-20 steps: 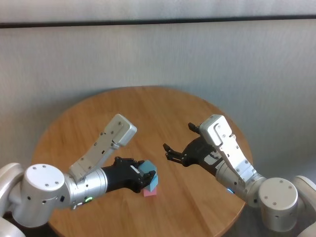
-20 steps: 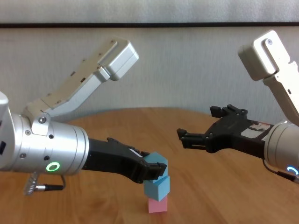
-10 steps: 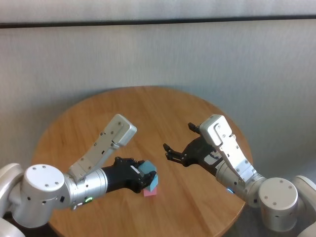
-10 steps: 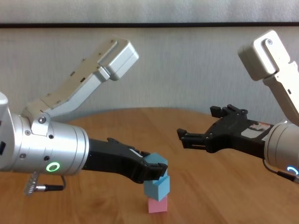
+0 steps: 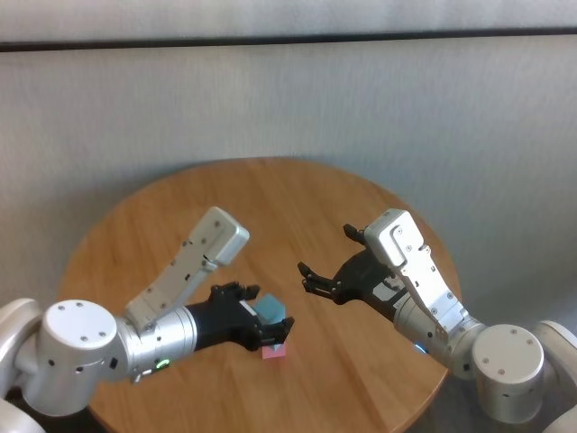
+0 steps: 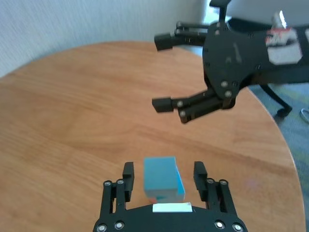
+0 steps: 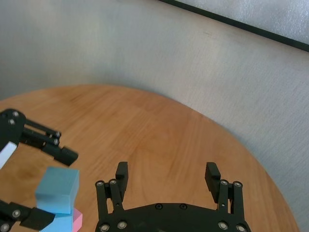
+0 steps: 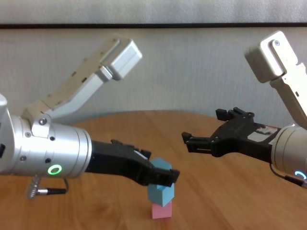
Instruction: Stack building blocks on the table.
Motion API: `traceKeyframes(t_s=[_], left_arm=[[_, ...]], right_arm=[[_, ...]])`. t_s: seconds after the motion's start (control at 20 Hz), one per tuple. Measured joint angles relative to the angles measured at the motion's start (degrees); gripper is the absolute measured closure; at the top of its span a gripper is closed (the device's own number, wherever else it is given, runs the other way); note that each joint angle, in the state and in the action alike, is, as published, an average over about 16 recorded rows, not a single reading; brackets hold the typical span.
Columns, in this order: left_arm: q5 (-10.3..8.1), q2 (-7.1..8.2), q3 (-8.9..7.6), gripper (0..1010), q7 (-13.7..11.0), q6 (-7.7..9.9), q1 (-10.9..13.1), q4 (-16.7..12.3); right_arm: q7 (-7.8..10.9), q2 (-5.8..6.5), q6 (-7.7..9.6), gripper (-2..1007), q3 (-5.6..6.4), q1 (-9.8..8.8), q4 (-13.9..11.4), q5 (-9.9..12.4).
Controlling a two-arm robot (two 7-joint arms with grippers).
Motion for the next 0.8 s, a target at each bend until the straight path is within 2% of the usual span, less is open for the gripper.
traceKeyframes(t_s=[0.15,0.3,0.55,0.8], left_arm=[[-0.77,0.02,-0.49,150,0.56,-0.32,0.51,-0.59],[-2.36,-0.47,-1.85,87,1.93,-1.15,1.58,-1.38],[-5.43,-1.53,-4.89,27,4.91,-3.06,3.97,-2.96],[-7.94,-2.09,-8.15,8,8.55,-4.77,6.84,-4.53]], right_arm=[[0.00,0.00,0.00,0,0.00,0.00,0.00,0.00],[0.00,0.00,0.00,0,0.00,0.00,0.00,0.00],[0.00,0.00,0.00,0,0.00,0.00,0.00,0.00],[0.00,0.00,0.00,0,0.00,0.00,0.00,0.00]])
